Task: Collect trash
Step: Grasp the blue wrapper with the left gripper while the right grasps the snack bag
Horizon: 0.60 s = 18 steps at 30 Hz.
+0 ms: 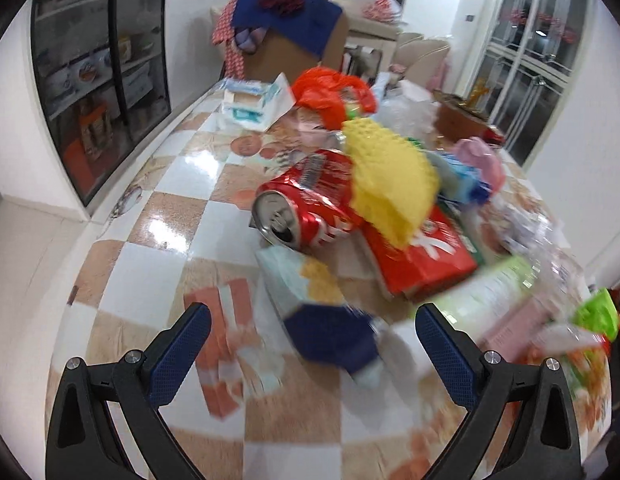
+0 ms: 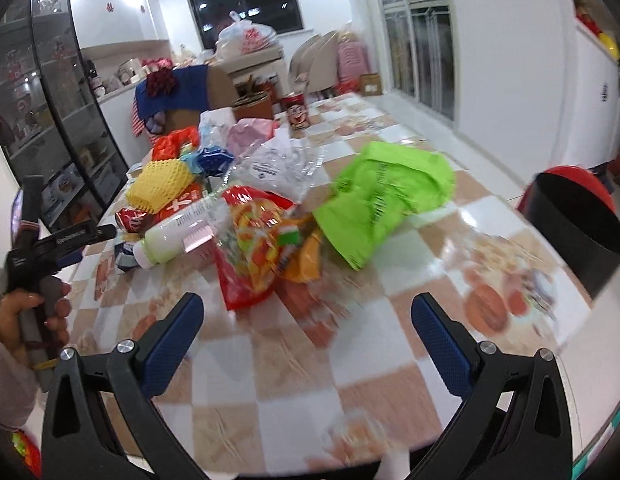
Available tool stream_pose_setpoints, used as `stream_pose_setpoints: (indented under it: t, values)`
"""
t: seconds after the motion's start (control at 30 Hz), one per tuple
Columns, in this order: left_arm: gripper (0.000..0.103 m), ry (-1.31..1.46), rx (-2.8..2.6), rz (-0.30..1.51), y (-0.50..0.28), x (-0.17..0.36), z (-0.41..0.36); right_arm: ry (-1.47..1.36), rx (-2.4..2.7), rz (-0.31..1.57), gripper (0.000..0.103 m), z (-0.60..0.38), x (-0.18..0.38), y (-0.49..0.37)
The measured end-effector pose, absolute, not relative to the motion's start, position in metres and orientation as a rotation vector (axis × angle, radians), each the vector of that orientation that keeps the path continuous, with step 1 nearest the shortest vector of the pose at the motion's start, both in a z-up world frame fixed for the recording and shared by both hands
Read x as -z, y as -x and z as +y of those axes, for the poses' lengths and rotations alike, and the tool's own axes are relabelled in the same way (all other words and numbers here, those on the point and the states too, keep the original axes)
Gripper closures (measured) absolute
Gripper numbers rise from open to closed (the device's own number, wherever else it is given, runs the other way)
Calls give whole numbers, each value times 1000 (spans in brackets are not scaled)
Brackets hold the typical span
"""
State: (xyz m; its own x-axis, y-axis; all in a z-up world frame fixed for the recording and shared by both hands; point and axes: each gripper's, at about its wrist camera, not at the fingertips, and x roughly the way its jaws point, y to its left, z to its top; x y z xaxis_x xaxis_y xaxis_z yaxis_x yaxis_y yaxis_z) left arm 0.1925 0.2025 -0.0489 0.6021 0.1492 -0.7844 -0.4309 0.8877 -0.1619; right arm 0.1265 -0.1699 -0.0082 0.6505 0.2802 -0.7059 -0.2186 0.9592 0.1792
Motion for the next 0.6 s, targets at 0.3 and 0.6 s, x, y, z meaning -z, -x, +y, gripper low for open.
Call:
stream_pose_setpoints:
  t: [0.3,0.6]
  values:
    - [0,424,-376,956,-229,81,225,-69,-339,909,20,-141,25,-177]
    - [0,372,-348,964,-217,86,218,-99,-381,976,61,-127,39,-194]
